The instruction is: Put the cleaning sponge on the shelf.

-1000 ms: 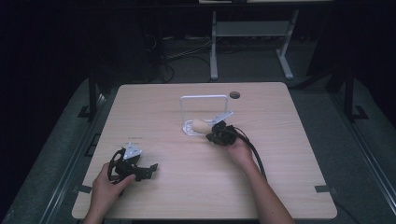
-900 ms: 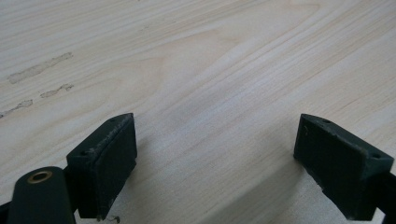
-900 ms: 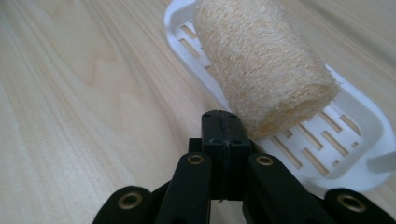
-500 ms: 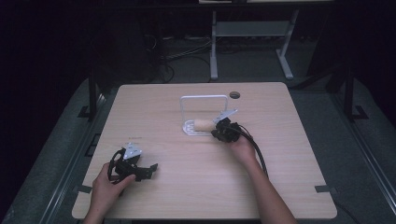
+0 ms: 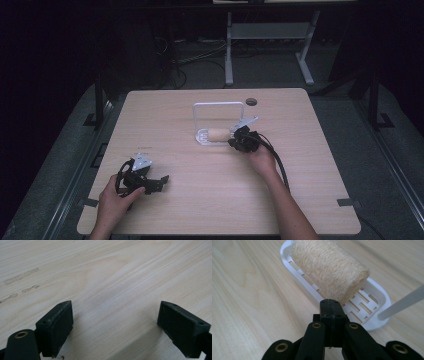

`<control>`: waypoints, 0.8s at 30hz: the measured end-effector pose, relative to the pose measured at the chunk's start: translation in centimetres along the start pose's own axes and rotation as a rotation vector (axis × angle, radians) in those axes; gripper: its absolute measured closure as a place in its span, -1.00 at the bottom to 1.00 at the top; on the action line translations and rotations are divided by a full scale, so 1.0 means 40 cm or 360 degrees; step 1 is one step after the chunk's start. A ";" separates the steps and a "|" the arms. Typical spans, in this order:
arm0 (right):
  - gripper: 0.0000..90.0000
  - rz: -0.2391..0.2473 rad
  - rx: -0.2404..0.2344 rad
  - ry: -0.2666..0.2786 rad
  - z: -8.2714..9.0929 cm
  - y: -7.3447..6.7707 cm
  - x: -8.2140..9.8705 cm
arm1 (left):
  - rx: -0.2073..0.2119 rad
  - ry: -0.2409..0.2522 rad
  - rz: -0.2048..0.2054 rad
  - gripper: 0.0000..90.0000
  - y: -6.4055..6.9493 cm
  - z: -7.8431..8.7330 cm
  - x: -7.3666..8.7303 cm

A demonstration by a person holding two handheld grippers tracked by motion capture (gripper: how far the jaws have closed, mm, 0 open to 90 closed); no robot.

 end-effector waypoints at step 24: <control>0.40 -0.0011 0.0047 0.0023 0.087 -0.016 0.047 | -0.0001 -0.0001 -0.0007 -0.72 0.000 0.001 0.001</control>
Point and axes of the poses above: each handheld gripper's, and its own axes: z roughly backward along the jaws, x roughly out of its underside, y roughly to its right, the point moved 1 cm from there along -z, roughly forward along the jaws, and after that the axes turned 15 degrees about -x, right-handed, at the moved point
